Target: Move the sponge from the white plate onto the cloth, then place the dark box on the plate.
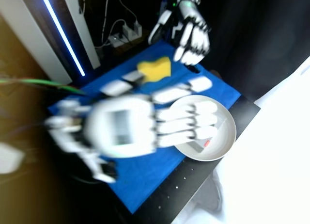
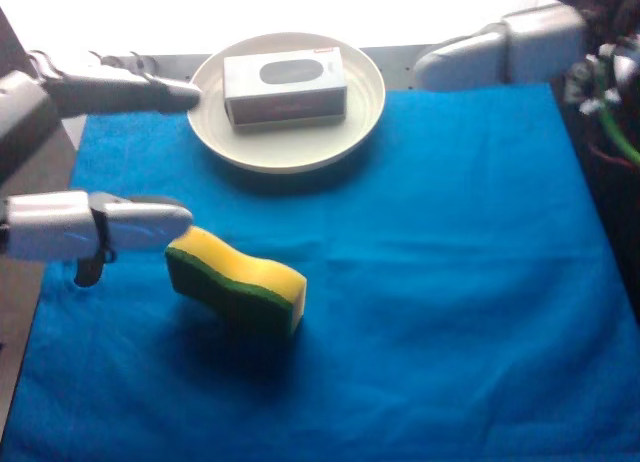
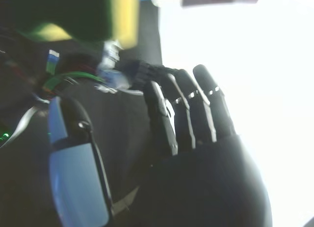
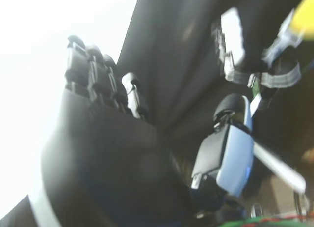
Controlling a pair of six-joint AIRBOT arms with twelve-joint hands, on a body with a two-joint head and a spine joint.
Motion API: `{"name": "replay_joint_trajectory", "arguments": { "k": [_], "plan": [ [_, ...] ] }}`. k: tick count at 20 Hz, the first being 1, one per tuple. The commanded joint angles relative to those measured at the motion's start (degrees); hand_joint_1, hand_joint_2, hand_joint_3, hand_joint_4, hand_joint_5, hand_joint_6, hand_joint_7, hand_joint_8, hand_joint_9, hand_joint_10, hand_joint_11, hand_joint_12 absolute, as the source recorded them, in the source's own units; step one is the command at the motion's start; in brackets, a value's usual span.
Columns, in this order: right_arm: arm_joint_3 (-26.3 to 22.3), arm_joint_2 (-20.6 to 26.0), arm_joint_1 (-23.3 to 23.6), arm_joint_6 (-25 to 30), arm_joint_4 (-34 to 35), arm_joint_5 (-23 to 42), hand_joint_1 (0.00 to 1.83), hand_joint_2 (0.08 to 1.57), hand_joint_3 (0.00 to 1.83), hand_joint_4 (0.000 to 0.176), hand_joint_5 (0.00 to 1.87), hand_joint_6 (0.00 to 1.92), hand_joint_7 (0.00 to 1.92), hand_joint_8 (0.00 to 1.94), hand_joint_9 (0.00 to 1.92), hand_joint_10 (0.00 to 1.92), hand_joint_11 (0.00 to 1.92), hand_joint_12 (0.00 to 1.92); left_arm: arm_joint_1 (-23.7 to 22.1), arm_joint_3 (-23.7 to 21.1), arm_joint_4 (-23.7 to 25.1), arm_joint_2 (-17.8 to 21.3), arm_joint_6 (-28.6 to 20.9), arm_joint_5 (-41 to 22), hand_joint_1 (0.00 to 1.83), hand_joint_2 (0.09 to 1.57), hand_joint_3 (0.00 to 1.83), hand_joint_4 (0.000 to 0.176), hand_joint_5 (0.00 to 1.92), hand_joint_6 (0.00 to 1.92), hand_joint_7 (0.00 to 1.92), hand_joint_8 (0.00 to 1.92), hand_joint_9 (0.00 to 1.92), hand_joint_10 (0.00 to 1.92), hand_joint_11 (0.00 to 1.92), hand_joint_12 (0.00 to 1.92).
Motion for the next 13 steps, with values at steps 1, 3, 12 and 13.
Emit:
{"name": "replay_joint_trajectory", "arguments": {
  "k": [1,3,12,13],
  "plan": [
    [-1.78,1.07,-1.19,-1.24,5.45,9.92,0.65,0.80,0.00,0.176,0.00,0.00,0.00,0.00,0.00,0.00,0.00,0.00,0.14,-0.18,-1.44,0.28,-0.28,-10.57,0.73,0.85,0.00,0.010,0.49,0.00,0.45,0.01,0.38,0.02,0.04,0.83],
    [-6.24,4.39,-6.03,-3.33,10.63,16.43,0.59,0.88,0.02,0.176,0.00,0.00,0.00,0.00,0.00,0.00,0.00,0.00,0.68,-0.67,-3.04,0.32,-0.26,-14.66,0.70,0.89,0.01,0.000,0.27,0.00,0.27,0.00,0.22,0.00,0.00,0.58],
    [-18.43,13.08,-15.48,-6.09,16.43,36.79,0.55,1.02,0.00,0.088,0.14,0.00,0.09,0.01,0.08,0.01,0.09,0.03,-1.96,-2.98,3.26,1.87,-1.83,-25.79,0.07,1.19,0.02,0.006,0.00,0.00,0.04,0.00,0.07,0.01,0.09,0.04],
    [-21.28,15.75,-15.84,-10.45,16.45,36.79,0.69,1.00,0.00,0.058,0.09,0.00,0.10,0.00,0.10,0.01,0.10,0.04,-3.95,-3.00,5.35,2.27,-1.54,-25.79,0.02,1.23,0.01,0.000,0.03,0.00,0.06,0.00,0.09,0.00,0.10,0.03]
  ]
}}
